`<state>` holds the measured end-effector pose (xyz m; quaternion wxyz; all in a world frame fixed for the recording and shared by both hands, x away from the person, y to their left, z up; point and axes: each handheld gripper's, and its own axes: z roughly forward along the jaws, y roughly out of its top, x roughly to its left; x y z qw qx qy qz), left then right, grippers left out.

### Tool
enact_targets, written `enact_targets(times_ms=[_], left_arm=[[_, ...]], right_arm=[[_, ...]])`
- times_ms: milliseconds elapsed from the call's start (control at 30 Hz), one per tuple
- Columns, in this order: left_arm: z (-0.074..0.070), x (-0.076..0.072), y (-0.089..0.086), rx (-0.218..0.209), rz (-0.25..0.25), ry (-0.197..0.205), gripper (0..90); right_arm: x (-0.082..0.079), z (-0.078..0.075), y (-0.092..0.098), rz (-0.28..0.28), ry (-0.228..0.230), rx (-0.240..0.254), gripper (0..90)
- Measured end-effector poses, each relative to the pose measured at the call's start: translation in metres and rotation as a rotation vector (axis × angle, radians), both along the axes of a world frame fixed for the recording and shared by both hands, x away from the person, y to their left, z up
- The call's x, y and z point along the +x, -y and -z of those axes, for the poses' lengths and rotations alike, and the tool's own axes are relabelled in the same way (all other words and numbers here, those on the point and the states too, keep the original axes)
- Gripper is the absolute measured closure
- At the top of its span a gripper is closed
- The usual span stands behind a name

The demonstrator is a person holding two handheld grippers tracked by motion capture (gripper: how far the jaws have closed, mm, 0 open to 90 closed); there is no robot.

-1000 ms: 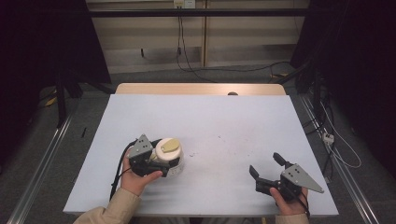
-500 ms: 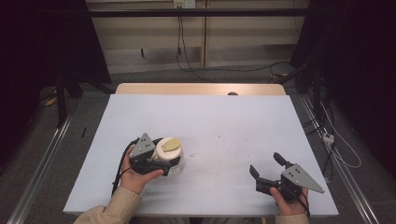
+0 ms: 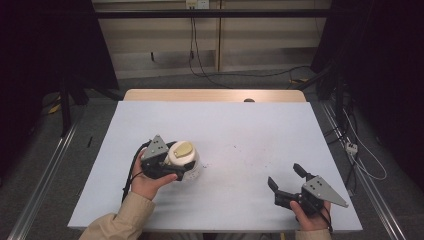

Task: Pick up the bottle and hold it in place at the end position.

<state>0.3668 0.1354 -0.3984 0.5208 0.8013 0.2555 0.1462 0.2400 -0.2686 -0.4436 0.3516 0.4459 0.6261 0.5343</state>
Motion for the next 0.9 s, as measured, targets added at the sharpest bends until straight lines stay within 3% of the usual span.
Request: enact_targets(times_ms=[300, 467, 600, 900], left_arm=[[-0.008, 0.008, 0.005, 0.018, -0.004, -0.018, 10.9], [-0.013, 0.013, 0.008, 0.007, -0.004, -0.022, 10.9], [-0.018, 0.018, 0.012, 0.027, 0.003, -0.019, 10.9], [-0.021, 0.027, 0.018, 0.016, 0.007, -0.024, 10.9]], right_arm=[[0.0, 0.0, 0.0, -0.001, 0.003, 0.001, 4.7], [0.0, 0.0, 0.0, 0.004, 0.001, 0.004, 4.7], [0.0, -0.001, 0.001, 0.002, 0.005, 0.003, 4.6], [0.0, 0.0, 0.001, 0.0, 0.004, 0.005, 4.6]])
